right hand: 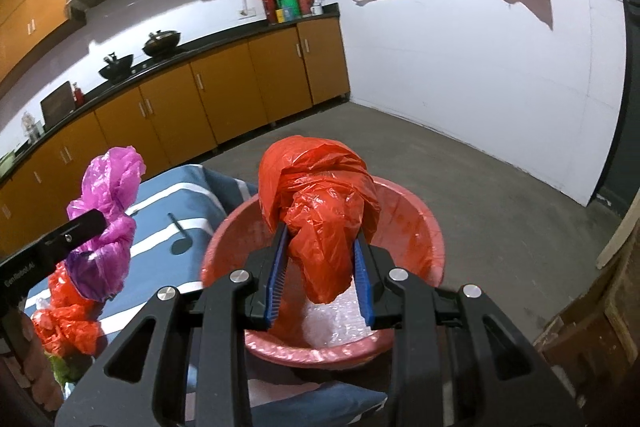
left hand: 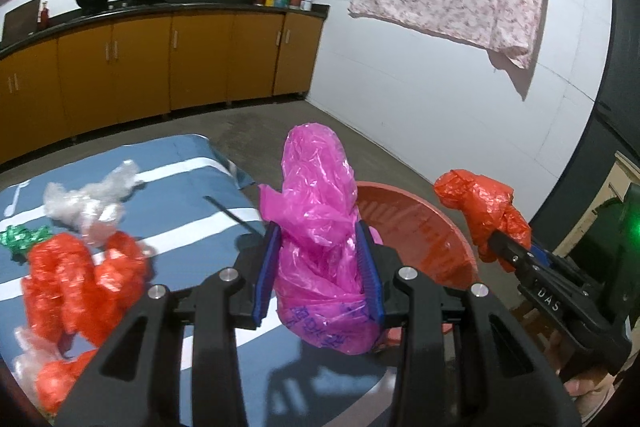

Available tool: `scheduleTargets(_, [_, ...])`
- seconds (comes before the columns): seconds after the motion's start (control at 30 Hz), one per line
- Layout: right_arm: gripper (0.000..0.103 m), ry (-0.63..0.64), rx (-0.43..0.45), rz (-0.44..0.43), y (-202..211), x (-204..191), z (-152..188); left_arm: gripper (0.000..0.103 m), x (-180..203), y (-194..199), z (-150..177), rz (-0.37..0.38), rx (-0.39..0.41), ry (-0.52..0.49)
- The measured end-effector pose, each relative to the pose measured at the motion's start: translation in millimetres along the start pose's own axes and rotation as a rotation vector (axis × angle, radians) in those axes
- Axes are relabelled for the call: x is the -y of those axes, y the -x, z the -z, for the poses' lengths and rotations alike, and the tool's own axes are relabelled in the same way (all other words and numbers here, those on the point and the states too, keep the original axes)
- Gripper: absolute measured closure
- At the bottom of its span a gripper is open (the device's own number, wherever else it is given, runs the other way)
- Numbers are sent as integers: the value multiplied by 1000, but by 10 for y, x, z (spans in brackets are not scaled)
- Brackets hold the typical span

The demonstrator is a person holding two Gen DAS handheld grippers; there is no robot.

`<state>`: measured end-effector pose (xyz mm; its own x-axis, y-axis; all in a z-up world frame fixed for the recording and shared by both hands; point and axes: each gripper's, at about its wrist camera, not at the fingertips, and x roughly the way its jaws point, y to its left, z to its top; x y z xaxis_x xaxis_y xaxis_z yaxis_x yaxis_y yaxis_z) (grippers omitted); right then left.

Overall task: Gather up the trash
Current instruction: 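Carry the red and pink bags with both tools over the red basket, then open both tools to drop the red and pink bags into the basket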

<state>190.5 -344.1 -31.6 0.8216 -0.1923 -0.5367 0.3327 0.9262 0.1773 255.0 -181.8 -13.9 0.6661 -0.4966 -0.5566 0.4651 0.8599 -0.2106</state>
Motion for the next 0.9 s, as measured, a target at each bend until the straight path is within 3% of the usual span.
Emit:
scheduleTargets(0.43, [72, -51, 2, 14, -231, 179, -82, 64, 333, -516, 29, 61, -62, -47])
scheduleTargets(0.6, [70, -74, 1, 5, -323, 199, -103, 56, 395, -640, 6, 65, -74, -46])
scheduleTargets(0.73, [54, -89, -11, -11, -365, 224, -38, 47, 351, -734, 32, 64, -99, -19])
scheduleTargets(0.9, [47, -83, -25, 9, -323, 238, 47, 41, 244, -736, 64, 54, -119, 15])
